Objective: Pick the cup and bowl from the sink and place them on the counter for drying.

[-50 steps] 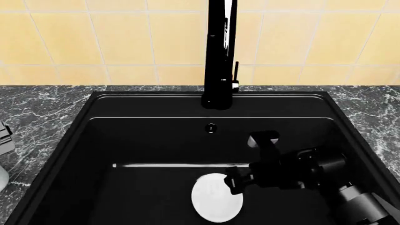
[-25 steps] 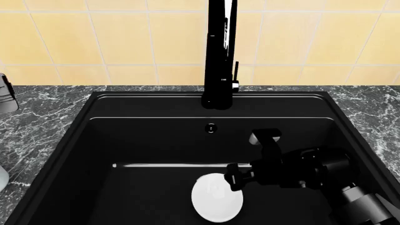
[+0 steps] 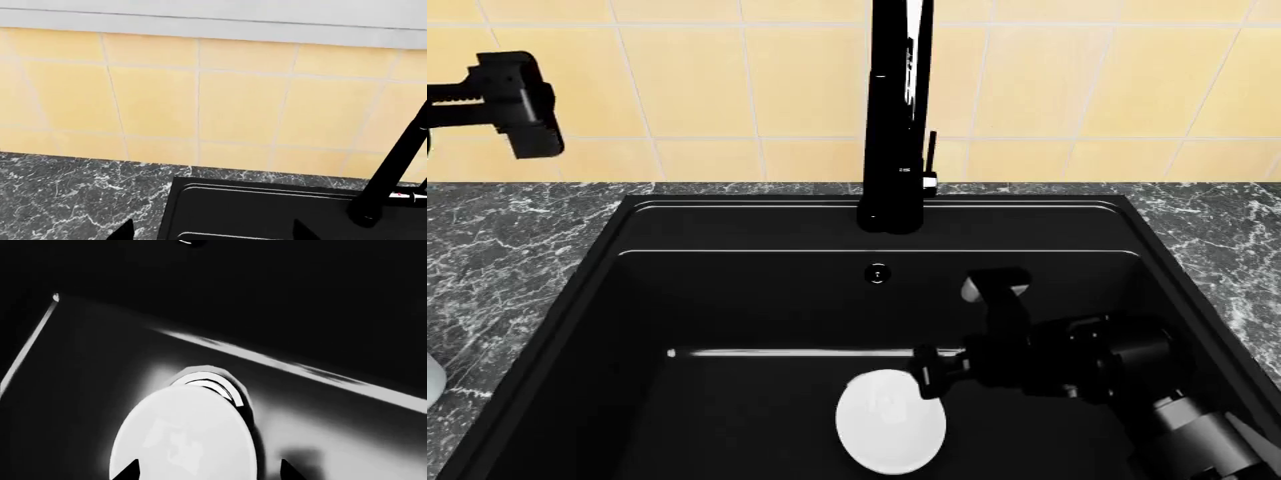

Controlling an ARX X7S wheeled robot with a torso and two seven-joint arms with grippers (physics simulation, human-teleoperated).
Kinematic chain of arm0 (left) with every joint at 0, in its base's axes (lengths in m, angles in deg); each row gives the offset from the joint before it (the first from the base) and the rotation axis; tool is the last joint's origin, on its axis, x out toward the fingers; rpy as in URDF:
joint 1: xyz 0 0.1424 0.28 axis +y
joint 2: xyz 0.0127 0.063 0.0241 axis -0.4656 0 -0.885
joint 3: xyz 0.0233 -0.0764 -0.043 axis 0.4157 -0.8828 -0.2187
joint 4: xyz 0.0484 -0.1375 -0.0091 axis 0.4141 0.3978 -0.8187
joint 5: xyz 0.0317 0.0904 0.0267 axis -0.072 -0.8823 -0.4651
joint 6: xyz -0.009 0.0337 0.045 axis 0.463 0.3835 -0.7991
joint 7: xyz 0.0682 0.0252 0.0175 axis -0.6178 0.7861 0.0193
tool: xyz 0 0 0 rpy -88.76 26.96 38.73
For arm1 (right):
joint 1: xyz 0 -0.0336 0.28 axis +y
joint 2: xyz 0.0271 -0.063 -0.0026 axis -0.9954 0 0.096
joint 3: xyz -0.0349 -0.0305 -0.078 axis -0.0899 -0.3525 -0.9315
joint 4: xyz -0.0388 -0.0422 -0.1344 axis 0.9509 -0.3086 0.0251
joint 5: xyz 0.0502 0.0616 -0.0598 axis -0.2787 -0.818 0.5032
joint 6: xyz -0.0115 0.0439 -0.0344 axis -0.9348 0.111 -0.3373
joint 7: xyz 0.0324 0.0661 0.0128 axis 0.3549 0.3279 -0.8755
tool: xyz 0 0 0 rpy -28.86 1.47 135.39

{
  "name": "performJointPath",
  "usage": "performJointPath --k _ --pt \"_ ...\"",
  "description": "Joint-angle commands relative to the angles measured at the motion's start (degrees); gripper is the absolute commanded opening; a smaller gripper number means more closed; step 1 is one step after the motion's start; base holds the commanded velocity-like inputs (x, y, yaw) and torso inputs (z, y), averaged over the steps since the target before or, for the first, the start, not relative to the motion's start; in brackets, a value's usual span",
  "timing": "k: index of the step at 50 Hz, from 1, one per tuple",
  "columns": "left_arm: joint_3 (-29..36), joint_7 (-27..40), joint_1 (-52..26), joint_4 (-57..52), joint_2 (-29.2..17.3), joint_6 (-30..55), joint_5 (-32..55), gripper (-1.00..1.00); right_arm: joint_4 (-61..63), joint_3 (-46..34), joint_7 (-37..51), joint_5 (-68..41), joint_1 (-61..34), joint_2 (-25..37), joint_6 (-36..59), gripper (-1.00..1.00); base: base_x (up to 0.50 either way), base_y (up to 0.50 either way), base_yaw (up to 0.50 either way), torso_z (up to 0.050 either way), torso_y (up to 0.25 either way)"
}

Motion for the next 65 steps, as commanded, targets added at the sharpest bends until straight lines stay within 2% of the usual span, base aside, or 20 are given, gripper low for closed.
performJointPath --k 1,4,7,8,12,34,42,65 --pt "-0.55 -5.24 -0.44 -2.57 3.66 -0.49 -2.55 1.0 -1.21 0.4 0.75 1.03 0.25 -0.42 -2.82 1.0 0.0 0.0 0.0 0.0 0.0" --pt "0.03 -9.28 -0.3 -5.29 4.31 1.07 -7.02 1.0 -1.51 0.1 0.44 1.29 -0.03 -0.75 -3.03 1.0 0.0 0.0 0.0 0.0 0.0" --pt "-0.84 -8.7 1.48 -4.98 4.63 -1.26 -6.45 1.0 -2.03 -0.07 0.22 1.61 -0.19 -1.05 -3.56 1.0 0.0 0.0 0.0 0.0 0.0" --pt "-0.24 -11.78 1.16 -6.4 4.64 0.14 -9.46 1.0 -2.19 -0.18 0.14 1.76 -0.13 -1.15 -3.77 1.0 0.0 0.0 0.0 0.0 0.0" --pt "0.04 -8.87 1.28 -4.89 4.82 -0.62 -7.17 1.0 -2.43 -0.1 0.23 2.07 -0.2 -1.15 -4.59 1.0 0.0 0.0 0.0 0.0 0.0" --pt "1.08 -10.85 -2.52 -5.47 6.01 0.46 -11.66 1.0 -1.67 0.75 0.81 1.4 0.58 -0.5 -5.25 1.0 0.0 0.0 0.0 0.0 0.0" --pt "2.47 -12.2 -9.69 -1.38 8.51 2.69 -14.27 1.0 -2.17 0.56 0.6 1.35 -0.04 -0.63 -4.68 1.0 0.0 0.0 0.0 0.0 -0.079" --pt "3.45 -13.71 -9.19 -1.87 8.63 2.45 -15.74 1.0 -3.27 3.59 1.55 -3.38 -1.98 -0.99 0.83 1.0 0.0 0.0 0.0 0.0 -0.143"
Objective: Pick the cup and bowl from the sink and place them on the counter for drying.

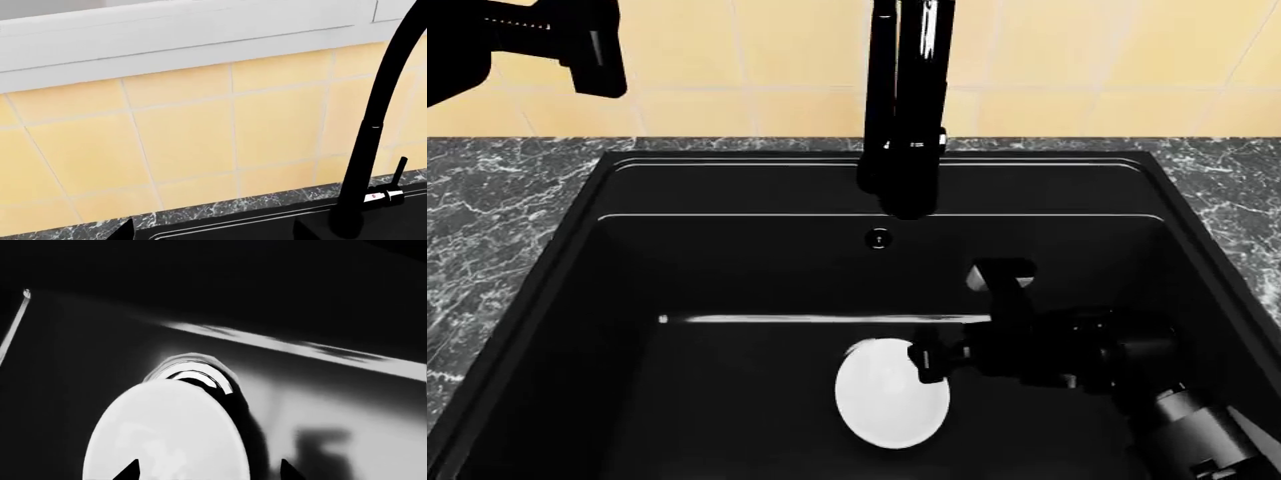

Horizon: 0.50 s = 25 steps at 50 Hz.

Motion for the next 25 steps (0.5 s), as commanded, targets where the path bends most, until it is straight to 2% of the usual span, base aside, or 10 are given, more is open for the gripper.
performJointPath --k 1,11,18,25 --pt "0.33 -0.19 -0.34 0.23 0.11 -0.06 -0.25 1.0 -0.82 1.64 0.41 -2.15 -1.05 -0.27 2.0 1.0 0.0 0.0 0.0 0.0 -0.107" --pt "0.3 1.38 -0.32 -0.16 -0.19 -0.15 1.16 1.0 -1.57 1.58 0.39 -1.62 -1.67 0.28 1.37 1.0 0.0 0.0 0.0 0.0 -0.067" --pt "0.15 1.55 -0.34 -0.23 -0.29 -0.41 1.78 1.0 -4.86 4.28 3.18 -2.37 -2.38 -0.4 -0.11 1.0 0.0 0.0 0.0 0.0 -0.003" --pt "-0.17 2.48 0.54 -1.03 -0.92 -0.98 2.76 1.0 -8.45 4.84 1.95 -1.93 -2.99 -1.49 -2.58 1.0 0.0 0.0 0.0 0.0 0.0"
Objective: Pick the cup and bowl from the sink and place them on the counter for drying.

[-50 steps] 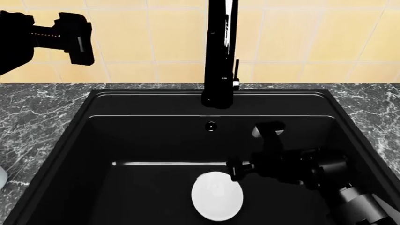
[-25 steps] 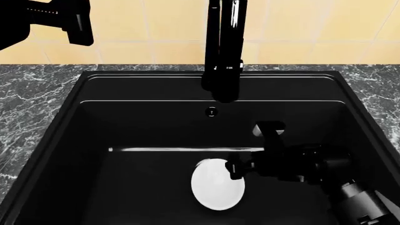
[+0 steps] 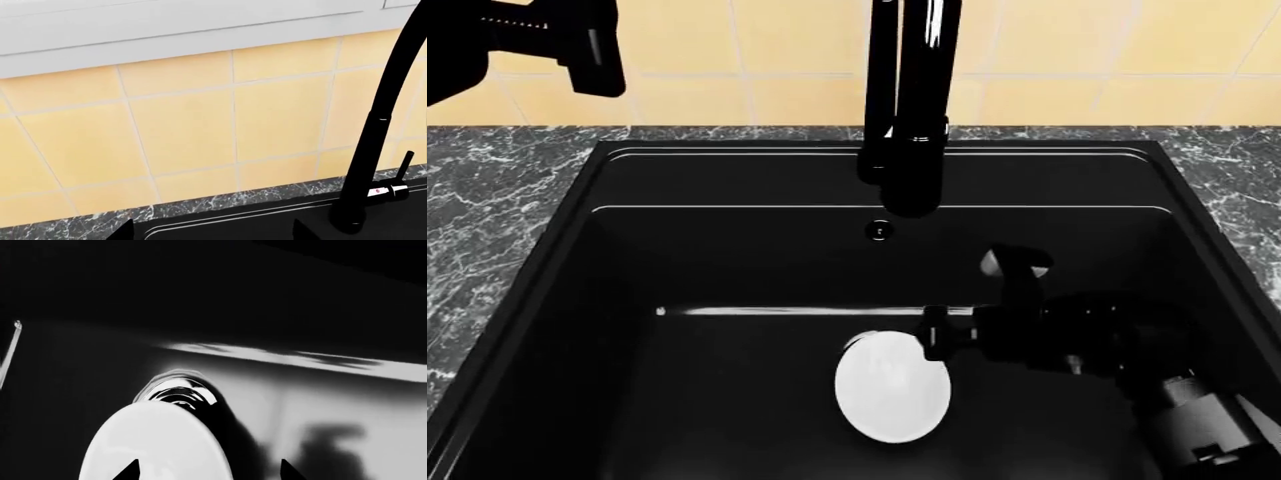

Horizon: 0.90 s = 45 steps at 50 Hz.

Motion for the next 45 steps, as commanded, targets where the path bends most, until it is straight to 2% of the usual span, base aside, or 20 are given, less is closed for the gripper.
performJointPath --k 1,10,15,34,45 --pt "-0.4 1.18 0.95 -0.97 -0.65 -0.83 1.27 1.0 -3.91 1.94 0.44 -0.32 -0.43 -0.97 -2.64 1.0 0.0 0.0 0.0 0.0 0.0" --pt "-0.8 0.87 1.89 -0.99 -0.81 -1.89 1.37 1.0 -8.62 2.36 -1.27 -0.16 -0.37 -2.4 -4.63 1.0 0.0 0.0 0.0 0.0 0.0" --pt "-1.11 0.96 1.96 -1.06 -0.72 -2.52 1.59 1.0 -5.8 3.5 0.71 -1.71 0.88 -1.74 -3.24 1.0 0.0 0.0 0.0 0.0 0.0" --pt "-0.67 1.26 1.86 -1.22 -1.04 -2.55 1.41 1.0 -4.62 2.24 -0.36 -1.48 1.08 -1.36 -2.04 1.0 0.0 0.0 0.0 0.007 -0.091" --pt "-0.67 0.94 1.74 -1.38 -1.61 -2.46 1.39 1.0 -8.21 -0.32 -4.19 0.68 0.08 -2.43 -3.07 1.0 0.0 0.0 0.0 0.006 -0.093"
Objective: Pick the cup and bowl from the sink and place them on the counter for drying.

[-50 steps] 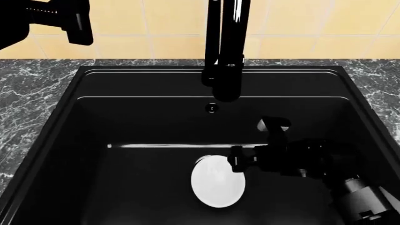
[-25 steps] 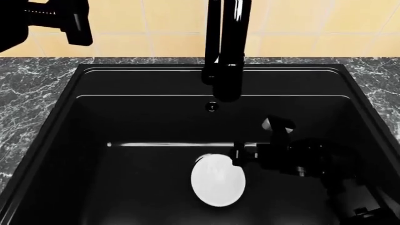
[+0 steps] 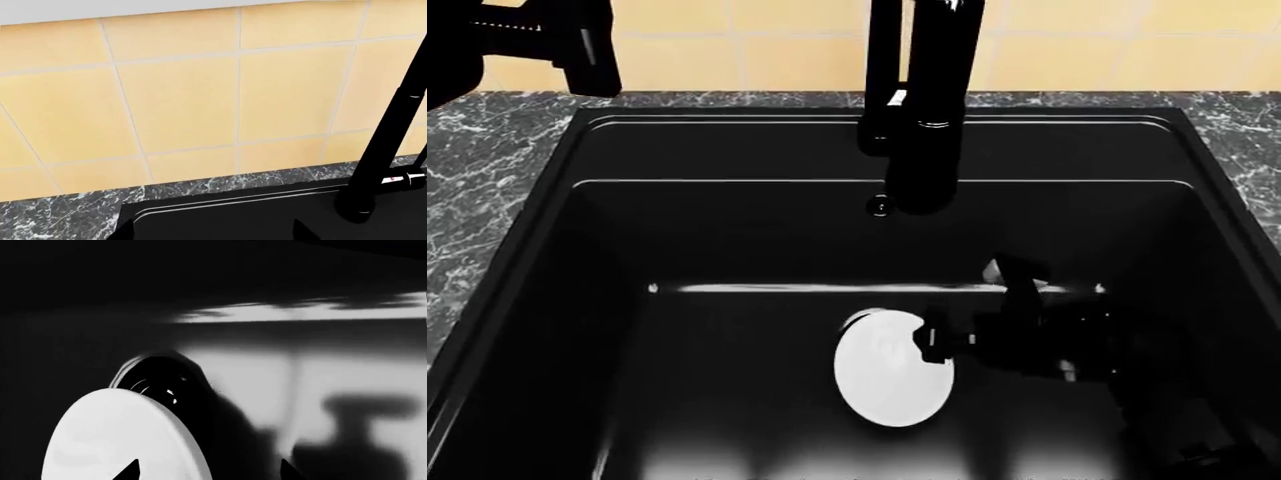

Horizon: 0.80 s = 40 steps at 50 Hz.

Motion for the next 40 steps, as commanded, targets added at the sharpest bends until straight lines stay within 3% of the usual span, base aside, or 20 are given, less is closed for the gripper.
performJointPath --k 1,13,14,40 --pt "-0.05 -0.15 0.06 -0.15 -0.61 -0.02 0.27 1.0 -1.97 -1.9 -2.54 1.41 -0.31 -0.76 -0.53 1.0 0.0 0.0 0.0 0.005 -0.092" --pt "-0.71 1.1 0.86 0.23 -0.85 -1.4 2.13 1.0 0.62 -2.86 -2.65 1.67 1.13 -0.53 -0.35 1.0 0.0 0.0 0.0 0.003 -0.074" --pt "-0.38 0.64 0.46 0.11 -0.9 -0.89 1.41 1.0 1.24 -2.77 -2.39 1.56 1.33 -0.33 -0.29 -1.0 0.0 0.0 0.0 0.0 0.0" --pt "0.66 0.68 0.42 1.78 -0.2 -1.53 0.32 1.0 16.97 3.35 5.11 -5.89 3.15 4.94 4.56 -1.0 0.0 0.0 0.0 0.0 0.0"
